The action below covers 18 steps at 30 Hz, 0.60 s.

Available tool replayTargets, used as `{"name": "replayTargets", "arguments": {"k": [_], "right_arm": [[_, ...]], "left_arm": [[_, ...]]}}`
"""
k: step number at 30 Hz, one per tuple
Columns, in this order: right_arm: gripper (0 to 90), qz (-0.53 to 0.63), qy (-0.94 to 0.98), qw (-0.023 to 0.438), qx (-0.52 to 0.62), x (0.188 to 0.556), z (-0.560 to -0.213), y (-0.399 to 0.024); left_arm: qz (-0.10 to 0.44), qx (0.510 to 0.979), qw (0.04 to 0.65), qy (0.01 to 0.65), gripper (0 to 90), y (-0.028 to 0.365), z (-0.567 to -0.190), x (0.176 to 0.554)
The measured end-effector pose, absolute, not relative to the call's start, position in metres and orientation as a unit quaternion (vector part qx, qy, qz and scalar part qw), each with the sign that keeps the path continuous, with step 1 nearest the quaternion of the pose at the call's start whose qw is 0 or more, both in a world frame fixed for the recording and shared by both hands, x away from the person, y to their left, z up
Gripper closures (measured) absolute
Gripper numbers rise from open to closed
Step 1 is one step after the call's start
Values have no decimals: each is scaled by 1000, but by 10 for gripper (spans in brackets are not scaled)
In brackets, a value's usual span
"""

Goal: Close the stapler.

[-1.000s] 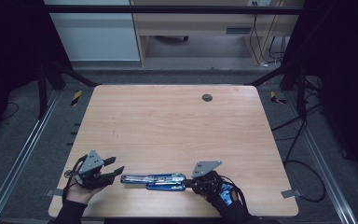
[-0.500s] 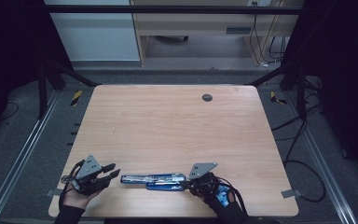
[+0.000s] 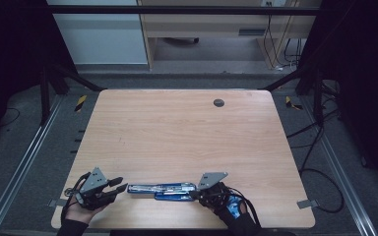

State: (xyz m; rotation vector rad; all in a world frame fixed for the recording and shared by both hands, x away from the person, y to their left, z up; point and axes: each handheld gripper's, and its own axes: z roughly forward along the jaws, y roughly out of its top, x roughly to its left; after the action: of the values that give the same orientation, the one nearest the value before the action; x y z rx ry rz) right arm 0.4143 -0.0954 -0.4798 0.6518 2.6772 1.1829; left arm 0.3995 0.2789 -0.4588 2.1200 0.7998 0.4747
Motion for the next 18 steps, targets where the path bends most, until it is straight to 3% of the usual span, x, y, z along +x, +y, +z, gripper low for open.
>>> {"name": "replayTargets", "arguments": {"k": [2,10,18], "right_arm": [[900,394,890,72,217,414,-480,-95],[900,393,889,74,222,413,-483,-92],[900,388,892,73,221,414,-485,-89]], "left_arm": [[184,841,396,318,539,279,-460,400],[170,852,390,304,445,275,-464,401],[151,869,373,289,432,267,-473,409]]}}
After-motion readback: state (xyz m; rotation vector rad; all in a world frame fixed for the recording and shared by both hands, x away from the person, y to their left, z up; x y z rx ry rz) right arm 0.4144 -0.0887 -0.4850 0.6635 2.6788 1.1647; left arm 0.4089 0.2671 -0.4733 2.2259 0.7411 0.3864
